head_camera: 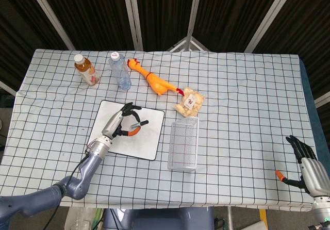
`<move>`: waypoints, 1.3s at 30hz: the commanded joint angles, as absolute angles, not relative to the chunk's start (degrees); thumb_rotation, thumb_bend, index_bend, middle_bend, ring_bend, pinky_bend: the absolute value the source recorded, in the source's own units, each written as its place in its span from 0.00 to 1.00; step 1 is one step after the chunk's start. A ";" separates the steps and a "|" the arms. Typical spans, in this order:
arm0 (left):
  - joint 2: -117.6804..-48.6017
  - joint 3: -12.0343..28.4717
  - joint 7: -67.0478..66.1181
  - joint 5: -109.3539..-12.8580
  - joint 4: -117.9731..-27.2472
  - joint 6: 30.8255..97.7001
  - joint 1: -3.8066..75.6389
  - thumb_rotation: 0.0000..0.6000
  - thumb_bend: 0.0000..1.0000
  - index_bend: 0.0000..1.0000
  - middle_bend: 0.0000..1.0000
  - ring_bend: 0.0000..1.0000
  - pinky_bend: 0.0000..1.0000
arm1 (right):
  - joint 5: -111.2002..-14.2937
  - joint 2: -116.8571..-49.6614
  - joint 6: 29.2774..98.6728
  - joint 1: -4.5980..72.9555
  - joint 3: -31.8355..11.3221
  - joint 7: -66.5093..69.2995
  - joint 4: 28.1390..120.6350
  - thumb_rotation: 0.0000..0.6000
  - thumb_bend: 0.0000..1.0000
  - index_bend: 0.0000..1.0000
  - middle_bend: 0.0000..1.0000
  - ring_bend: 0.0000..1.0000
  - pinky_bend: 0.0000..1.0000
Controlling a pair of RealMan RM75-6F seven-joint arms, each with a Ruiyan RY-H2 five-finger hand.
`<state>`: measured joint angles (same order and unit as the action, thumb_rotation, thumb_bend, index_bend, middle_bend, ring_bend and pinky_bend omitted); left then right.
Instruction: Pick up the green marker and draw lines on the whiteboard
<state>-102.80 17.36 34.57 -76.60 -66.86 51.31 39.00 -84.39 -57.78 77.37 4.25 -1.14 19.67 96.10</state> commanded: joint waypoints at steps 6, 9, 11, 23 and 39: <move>-104.07 16.62 36.25 -77.12 -64.84 51.04 39.88 1.00 0.56 0.70 0.20 0.02 0.03 | -84.26 -57.78 77.36 4.20 -1.13 19.63 96.09 1.00 0.27 0.00 0.00 0.00 0.00; -104.53 16.48 36.76 -77.17 -63.96 50.74 40.34 1.00 0.56 0.70 0.20 0.02 0.03 | -84.21 -57.78 77.33 4.19 -1.12 19.53 96.09 1.00 0.27 0.00 0.00 0.00 0.00; -104.85 16.31 37.07 -77.29 -63.27 50.57 40.68 1.00 0.56 0.70 0.20 0.02 0.03 | -84.14 -57.82 77.31 4.19 -1.13 19.42 96.07 1.00 0.27 0.00 0.00 0.00 0.00; -105.74 14.72 39.64 -78.08 -57.88 50.27 41.42 1.00 0.56 0.70 0.20 0.02 0.03 | -83.53 -58.04 77.12 4.13 -1.22 18.86 96.06 1.00 0.27 0.00 0.00 0.00 0.00; -103.08 16.02 43.60 -77.44 -52.39 53.77 40.31 1.00 0.56 0.70 0.21 0.02 0.03 | -83.78 -58.11 77.41 3.99 -1.17 18.59 96.36 1.00 0.27 0.00 0.00 0.00 0.00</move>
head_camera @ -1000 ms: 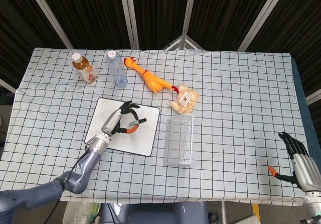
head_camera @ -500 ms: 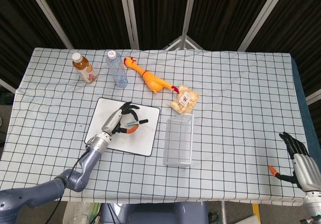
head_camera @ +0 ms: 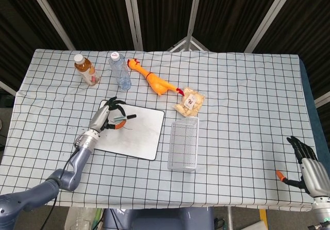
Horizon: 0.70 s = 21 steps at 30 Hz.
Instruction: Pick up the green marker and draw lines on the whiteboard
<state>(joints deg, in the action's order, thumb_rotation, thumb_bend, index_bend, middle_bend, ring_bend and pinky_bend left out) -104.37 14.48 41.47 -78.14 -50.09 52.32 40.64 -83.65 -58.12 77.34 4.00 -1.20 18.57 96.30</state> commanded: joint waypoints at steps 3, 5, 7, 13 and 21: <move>-100.86 17.48 45.05 -77.58 -57.00 54.99 40.55 1.00 0.56 0.70 0.21 0.02 0.03 | -84.02 -58.14 77.58 3.96 -1.14 18.60 96.39 1.00 0.27 0.00 0.00 0.00 0.00; -100.04 17.93 44.93 -77.67 -58.85 55.38 40.69 1.00 0.55 0.70 0.21 0.02 0.03 | -84.13 -58.12 77.61 3.97 -1.12 18.60 96.43 1.00 0.27 0.00 0.00 0.00 0.00; -99.02 18.37 44.30 -77.69 -61.60 55.60 40.92 1.00 0.55 0.70 0.21 0.02 0.03 | -84.27 -58.10 77.64 4.00 -1.11 18.60 96.49 1.00 0.27 0.00 0.00 0.00 0.00; -99.49 18.79 39.47 -75.31 -67.03 54.59 41.65 1.00 0.55 0.71 0.21 0.02 0.03 | -84.42 -58.04 77.55 4.09 -1.10 18.78 96.50 1.00 0.27 0.00 0.00 0.00 0.00; -104.35 18.82 34.17 -71.45 -66.70 53.51 42.75 1.00 0.55 0.71 0.21 0.02 0.03 | -84.36 -57.90 77.37 4.15 -1.12 19.52 96.33 1.00 0.27 0.00 0.00 0.00 0.00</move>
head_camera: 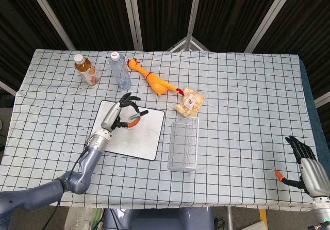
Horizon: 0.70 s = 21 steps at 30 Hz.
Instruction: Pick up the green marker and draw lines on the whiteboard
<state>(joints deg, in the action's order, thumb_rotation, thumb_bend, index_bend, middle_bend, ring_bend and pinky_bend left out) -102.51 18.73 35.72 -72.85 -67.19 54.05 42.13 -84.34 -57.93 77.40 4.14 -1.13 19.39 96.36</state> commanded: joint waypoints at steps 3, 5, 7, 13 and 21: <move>-106.20 19.04 32.73 -70.28 -65.63 53.21 43.31 1.00 0.55 0.71 0.21 0.02 0.03 | -84.35 -57.87 77.28 4.19 -1.13 19.83 96.23 1.00 0.27 0.00 0.00 0.00 0.00; -107.07 19.13 32.13 -69.77 -65.00 53.03 43.58 1.00 0.55 0.71 0.21 0.02 0.03 | -84.36 -57.85 77.25 4.21 -1.15 19.99 96.19 1.00 0.27 0.00 0.00 0.00 0.00; -107.81 19.24 31.71 -69.33 -64.39 52.87 43.81 1.00 0.55 0.71 0.21 0.02 0.03 | -84.37 -57.83 77.23 4.24 -1.17 20.10 96.16 1.00 0.27 0.00 0.00 0.00 0.00; -109.54 19.46 31.17 -68.32 -62.70 52.25 44.26 1.00 0.55 0.71 0.21 0.02 0.03 | -84.45 -57.81 77.17 4.27 -1.13 20.27 96.14 1.00 0.27 0.00 0.00 0.00 0.00; -111.05 19.56 31.13 -68.25 -61.23 51.81 44.83 1.00 0.55 0.71 0.21 0.02 0.03 | -84.41 -57.82 77.20 4.23 -1.10 20.21 96.22 1.00 0.27 0.00 0.00 0.00 0.00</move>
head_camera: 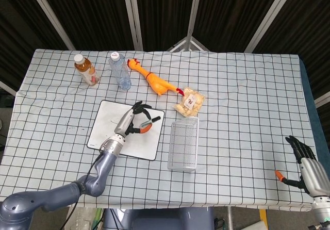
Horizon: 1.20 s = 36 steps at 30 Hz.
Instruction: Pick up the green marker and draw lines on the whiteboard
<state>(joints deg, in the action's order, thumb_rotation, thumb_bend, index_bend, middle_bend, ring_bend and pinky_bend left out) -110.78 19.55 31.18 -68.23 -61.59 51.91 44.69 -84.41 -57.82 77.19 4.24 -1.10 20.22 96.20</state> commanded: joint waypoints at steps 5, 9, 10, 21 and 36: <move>-111.66 19.71 31.05 -67.91 -60.29 51.42 44.99 1.00 0.55 0.71 0.21 0.02 0.03 | -84.33 -57.80 77.21 4.23 -1.13 20.21 96.26 1.00 0.27 0.00 0.00 0.00 0.00; -111.67 19.50 30.59 -67.69 -59.78 51.03 44.88 1.00 0.55 0.71 0.21 0.02 0.03 | -84.31 -57.78 77.19 4.23 -1.13 20.26 96.24 1.00 0.27 0.00 0.00 0.00 0.00; -111.63 19.48 30.55 -67.64 -59.75 50.98 44.83 1.00 0.55 0.71 0.21 0.02 0.03 | -84.33 -57.78 77.20 4.23 -1.13 20.25 96.24 1.00 0.27 0.00 0.00 0.00 0.00; -110.20 17.94 29.54 -67.22 -61.01 50.99 42.72 1.00 0.55 0.71 0.21 0.02 0.03 | -84.55 -57.78 77.55 4.10 -1.07 19.98 96.33 1.00 0.27 0.00 0.00 0.00 0.00; -103.84 12.59 28.42 -67.59 -69.32 54.57 34.82 1.00 0.56 0.71 0.21 0.02 0.03 | -84.32 -57.89 77.95 3.95 -1.22 19.34 96.41 1.00 0.27 0.00 0.00 0.00 0.00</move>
<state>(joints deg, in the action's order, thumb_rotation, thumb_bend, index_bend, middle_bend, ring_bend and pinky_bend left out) -104.68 13.36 28.64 -67.58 -68.44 54.00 35.70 -84.32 -57.89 77.95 3.95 -1.22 19.34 96.41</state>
